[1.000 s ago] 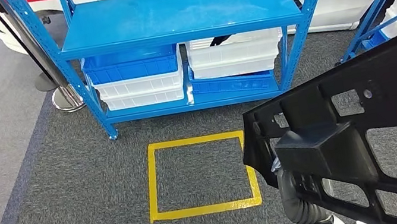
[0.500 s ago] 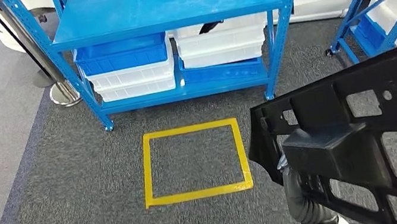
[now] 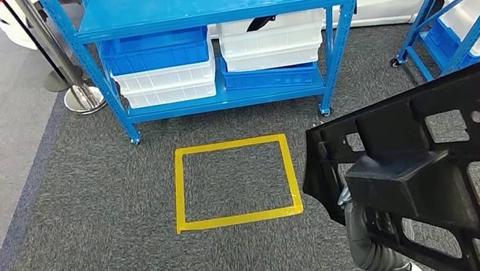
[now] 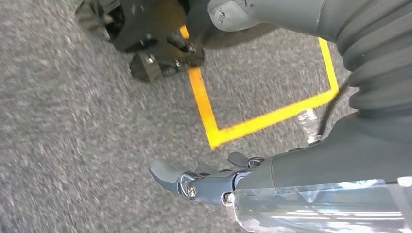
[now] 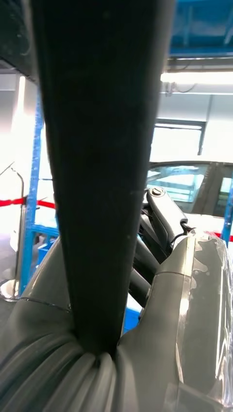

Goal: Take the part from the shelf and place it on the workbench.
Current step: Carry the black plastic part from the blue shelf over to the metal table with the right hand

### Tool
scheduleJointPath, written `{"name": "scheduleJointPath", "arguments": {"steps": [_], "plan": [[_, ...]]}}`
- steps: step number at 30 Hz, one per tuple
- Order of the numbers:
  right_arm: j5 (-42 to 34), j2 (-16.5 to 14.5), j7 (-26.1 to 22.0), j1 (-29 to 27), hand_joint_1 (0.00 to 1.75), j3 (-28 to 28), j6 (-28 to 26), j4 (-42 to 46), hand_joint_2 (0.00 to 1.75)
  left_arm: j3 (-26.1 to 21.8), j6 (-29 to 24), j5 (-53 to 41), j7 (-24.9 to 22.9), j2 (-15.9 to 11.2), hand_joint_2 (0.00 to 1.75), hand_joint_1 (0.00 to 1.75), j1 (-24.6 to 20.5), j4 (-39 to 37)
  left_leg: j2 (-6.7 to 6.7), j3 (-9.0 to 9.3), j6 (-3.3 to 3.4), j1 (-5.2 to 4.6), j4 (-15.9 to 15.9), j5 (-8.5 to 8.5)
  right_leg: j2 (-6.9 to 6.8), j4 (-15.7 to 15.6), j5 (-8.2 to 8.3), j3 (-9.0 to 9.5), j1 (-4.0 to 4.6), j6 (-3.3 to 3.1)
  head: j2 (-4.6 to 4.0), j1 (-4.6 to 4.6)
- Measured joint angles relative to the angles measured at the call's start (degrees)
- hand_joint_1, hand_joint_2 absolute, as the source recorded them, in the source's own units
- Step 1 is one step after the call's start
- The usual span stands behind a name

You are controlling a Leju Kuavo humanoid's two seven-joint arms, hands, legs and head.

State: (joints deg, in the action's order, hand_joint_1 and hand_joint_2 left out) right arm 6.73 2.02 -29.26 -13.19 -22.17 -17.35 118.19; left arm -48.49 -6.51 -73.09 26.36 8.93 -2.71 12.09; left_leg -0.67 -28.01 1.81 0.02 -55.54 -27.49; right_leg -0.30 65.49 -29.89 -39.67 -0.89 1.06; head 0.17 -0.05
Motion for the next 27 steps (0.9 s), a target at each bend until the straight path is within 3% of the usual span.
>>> {"name": "scheduleJointPath", "arguments": {"steps": [1, 2, 3, 4, 6, 8, 10, 12, 13, 14, 16, 17, 18, 19, 20, 22, 24, 25, 27], "plan": [[0.0, 0.0, 0.0, 0.0, 1.75, 0.1, 0.0, 0.0, 1.75, 0.0, 0.0, 0.0, 0.0, 0.0, 1.75, 0.00, 0.0, 0.0, -0.04, -0.84, 0.17, -0.09, -0.2, 0.56, 0.02, 3.8, -2.49, -0.82, -0.04, 0.10, 0.00, 0.11], [0.0, 0.0, 0.0, 0.0, 1.75, 0.1, 0.0, 0.0, 1.75, 0.0, 0.0, 0.0, 0.0, 0.0, 1.75, 0.00, 0.0, 0.0, -0.06, -1.74, 0.18, -0.18, -0.4, 1.08, 0.03, 7.0, -3.74, -1.26, -0.03, 0.21, 0.00, 0.14], [0.0, 0.0, 0.0, 0.0, 1.75, 0.2, 0.0, 0.0, 1.75, 0.0, 0.0, 0.0, 0.0, 0.0, 1.75, 0.00, 0.0, 0.0, -0.08, -2.66, 0.14, -0.23, -0.7, 1.51, 0.03, 8.8, -3.58, -1.03, -0.03, 0.25, 0.00, 0.15], [0.0, 0.0, 0.0, 0.0, 1.75, 0.3, -0.1, 0.0, 1.75, 0.0, 0.1, 0.0, 0.0, 0.0, 1.75, 0.00, 0.0, 0.0, -0.08, -3.57, 0.06, -0.26, -1.1, 1.86, 0.03, 8.5, -2.31, 0.15, -0.03, 0.22, 0.00, 0.15], [0.0, 0.0, 0.0, 0.1, 1.75, 0.4, -0.1, 0.0, 1.75, 0.0, 0.2, 0.0, 0.1, 0.0, 1.75, 0.00, 0.0, 0.0, -0.03, -5.16, -0.23, -0.30, -2.1, 2.35, 0.04, 2.4, 0.18, 5.15, 0.05, -0.23, 0.00, 0.16], [0.0, 0.0, 0.1, 0.3, 1.75, 0.4, -0.1, 0.1, 1.75, 0.0, 0.2, 0.0, 0.1, 0.0, 1.75, 0.00, -0.1, 0.0, 0.02, -6.17, -0.70, -0.41, -2.9, 2.84, 0.08, -4.7, 0.09, 9.76, 0.37, -0.82, 0.00, 0.11], [0.0, 0.0, 0.1, 0.3, 1.75, 0.4, -0.2, 0.3, 1.75, 0.0, 0.2, 0.0, 0.1, 0.0, 1.75, 0.00, -0.2, 0.0, 0.02, -6.62, -1.31, -0.43, -3.0, 3.60, 0.11, -7.2, -0.45, 10.89, 0.72, -1.23, -0.01, 0.10], [0.0, 0.0, 0.1, 0.3, 1.75, 0.4, -0.3, 0.4, 1.75, 0.0, 0.2, 0.1, 0.1, 0.0, 1.75, 0.00, -0.1, 0.0, 0.11, -7.18, -1.98, -0.44, -3.3, 3.44, -0.07, -7.7, 0.19, 10.36, 0.42, -1.78, -0.01, 0.10], [0.0, 0.0, 0.1, 0.3, 1.75, 0.5, -0.4, 0.4, 1.75, 0.0, 0.2, 0.1, 0.1, -0.1, 1.75, 0.00, -0.1, 0.0, 0.18, -7.70, -2.29, -0.43, -4.2, 2.14, -0.21, -7.9, 0.64, 9.93, 0.22, -2.19, 0.00, 0.00], [0.0, 0.0, 0.1, 0.4, 1.75, 0.5, -0.4, 0.4, 1.75, 0.0, 0.2, 0.1, 0.1, -0.1, 1.75, 0.00, -0.1, 0.0, 0.25, -8.43, -2.58, -0.36, -6.4, -0.20, -0.36, -8.1, 1.20, 9.37, 0.03, -2.53, 0.00, -0.12], [0.0, -0.1, 0.1, 0.4, 1.75, 0.5, -0.4, 0.4, 1.75, 0.0, 0.2, 0.1, 0.1, -0.1, 1.75, 0.00, -0.2, 0.0, 0.30, -10.05, -3.07, -0.04, -13.1, -5.60, -0.51, -8.0, 2.28, 8.03, 0.10, -2.87, 0.00, -0.34], [0.0, -0.1, 0.1, 0.4, 1.75, 0.5, -0.4, 0.4, 1.75, 0.0, 0.2, 0.1, 0.1, -0.1, 1.75, 0.00, -0.3, 0.0, 0.29, -10.52, -3.29, 0.11, -16.5, -7.20, -0.56, -8.0, 2.84, 7.27, 0.12, -2.83, 0.00, -0.37], [0.0, -0.1, 0.1, 0.4, 1.75, 0.5, -0.4, 0.4, 1.75, 0.0, 0.2, 0.1, 0.1, -0.1, 1.75, 0.00, -0.4, 0.0, 0.29, -10.32, -3.47, 0.25, -18.5, -7.35, -0.59, -7.8, 3.37, 6.49, 0.12, -2.74, 0.00, -0.38], [0.0, -0.1, 0.1, 0.4, 1.75, 0.5, -0.4, 0.4, 1.75, 0.0, 0.2, 0.1, 0.1, -0.1, 1.75, 0.00, -0.4, 0.0, 0.29, -9.22, -3.62, 0.40, -18.7, -6.27, -0.61, -7.6, 3.90, 5.64, 0.08, -2.62, 0.00, -0.38], [0.0, -0.1, 0.1, 0.4, 1.75, 0.5, -0.4, 0.4, 1.75, 0.0, 0.2, 0.1, 0.1, -0.2, 1.75, 0.00, -0.4, 0.0, 0.29, -7.19, -3.71, 0.55, -16.8, -4.48, -0.59, -7.3, 4.39, 4.79, 0.03, -2.46, 0.00, -0.38], [0.0, -0.1, 0.1, 0.4, 1.75, 0.5, -0.4, 0.4, 1.75, 0.0, 0.2, 0.1, 0.1, -0.2, 1.75, 0.00, -0.3, 0.0, 0.36, -1.39, -3.67, 0.68, -8.8, -2.45, -0.49, -6.7, 5.27, 3.34, 0.00, -1.92, 0.00, -0.40], [0.0, -0.1, 0.1, 0.4, 1.75, 0.5, -0.4, 0.5, 1.75, 0.0, 0.2, 0.1, 0.1, -0.2, 1.75, 0.00, -0.3, 0.0, 0.50, 2.40, -3.22, 0.48, -2.2, -3.30, -0.52, -6.5, 6.25, 2.59, 0.03, -1.22, 0.00, -0.36], [0.0, -0.1, 0.1, 0.4, 1.75, 0.5, -0.4, 0.5, 1.75, 0.0, 0.2, 0.1, 0.1, -0.2, 1.75, 0.00, -0.3, 0.0, 0.56, 2.90, -2.89, 0.30, -0.8, -3.73, -0.59, -6.6, 6.82, 2.46, 0.04, -0.87, 0.00, -0.34], [0.0, -0.1, 0.1, 0.4, 1.75, 0.6, -0.4, 0.5, 1.75, 0.0, 0.2, 0.1, 0.1, -0.2, 1.75, 0.00, -0.2, 0.0, 0.43, 2.07, -1.95, 0.31, -0.4, -2.81, -0.54, -6.9, 7.44, 2.18, 0.01, -0.17, 0.00, -0.32]]}}
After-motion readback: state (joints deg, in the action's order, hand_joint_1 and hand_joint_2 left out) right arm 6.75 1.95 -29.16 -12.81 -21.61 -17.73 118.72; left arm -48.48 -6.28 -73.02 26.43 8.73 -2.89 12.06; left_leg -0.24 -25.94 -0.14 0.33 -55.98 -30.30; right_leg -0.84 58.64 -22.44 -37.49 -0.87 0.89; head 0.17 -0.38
